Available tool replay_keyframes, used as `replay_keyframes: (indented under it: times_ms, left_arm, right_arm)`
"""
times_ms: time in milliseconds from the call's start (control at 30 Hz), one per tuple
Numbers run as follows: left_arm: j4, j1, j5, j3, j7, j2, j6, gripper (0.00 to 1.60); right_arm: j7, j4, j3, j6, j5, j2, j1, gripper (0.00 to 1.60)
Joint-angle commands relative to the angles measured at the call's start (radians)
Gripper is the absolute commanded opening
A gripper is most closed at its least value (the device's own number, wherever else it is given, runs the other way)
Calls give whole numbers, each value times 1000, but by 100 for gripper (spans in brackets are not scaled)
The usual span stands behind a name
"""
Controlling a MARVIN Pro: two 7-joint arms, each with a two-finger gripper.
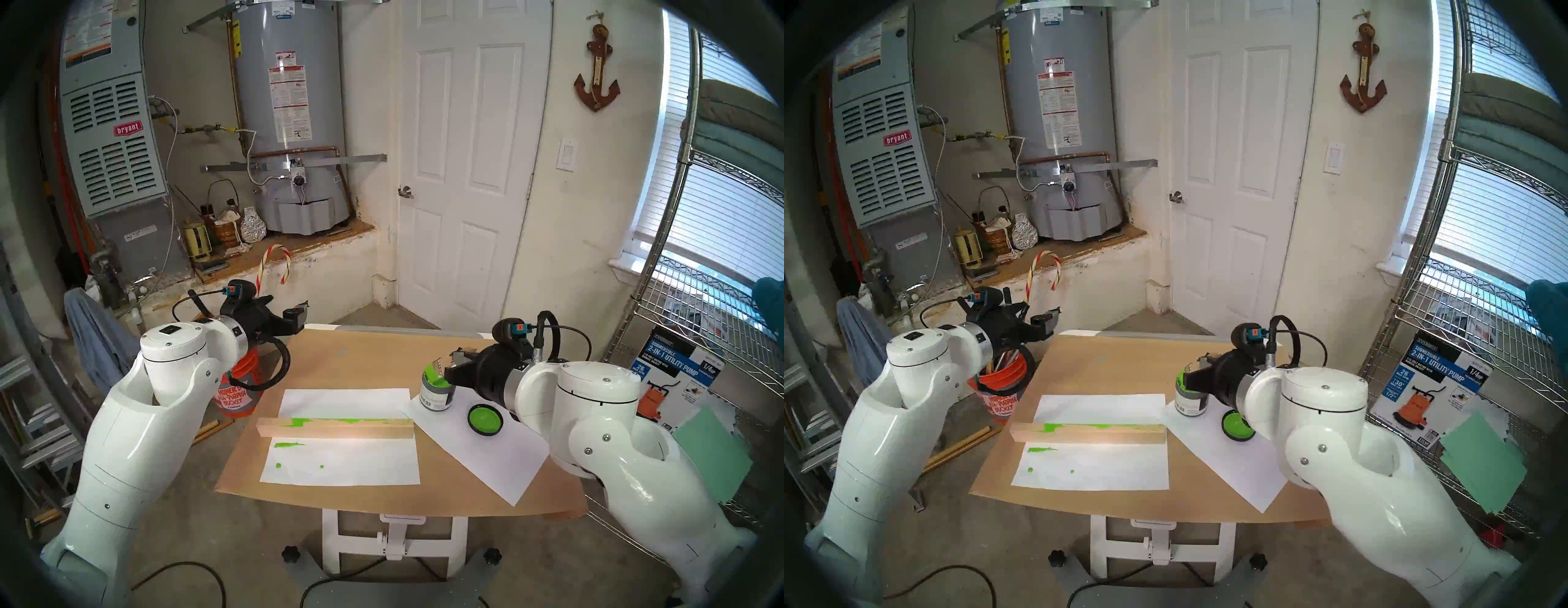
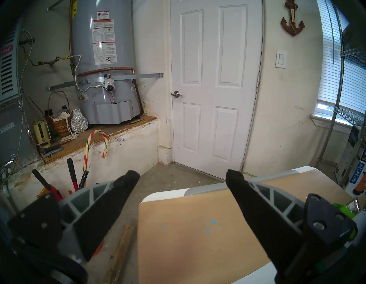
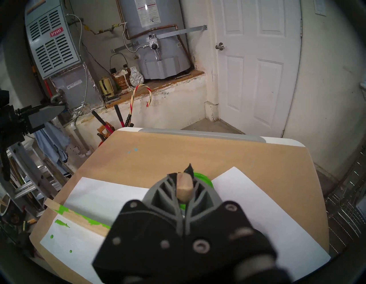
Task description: Pick up brush, dip the brush into paint, and paint the wood
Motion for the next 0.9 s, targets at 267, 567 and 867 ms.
replay_keyframes:
  times_ms: [267,567,867]
  left_arm:
    - [-17,-9,-2,-9,1,2,-2,160]
    - [-17,-9,-2,-9,1,2,-2,160]
    - [-17,-9,-2,-9,1,2,-2,160]
  right_arm:
    - [-4,-25,39,-6,42,-20,-2,0]
    - [-6,-32,51,-11,59,-14,-15,0]
    - [-4,-41,63,-21,71,-11,-35,0]
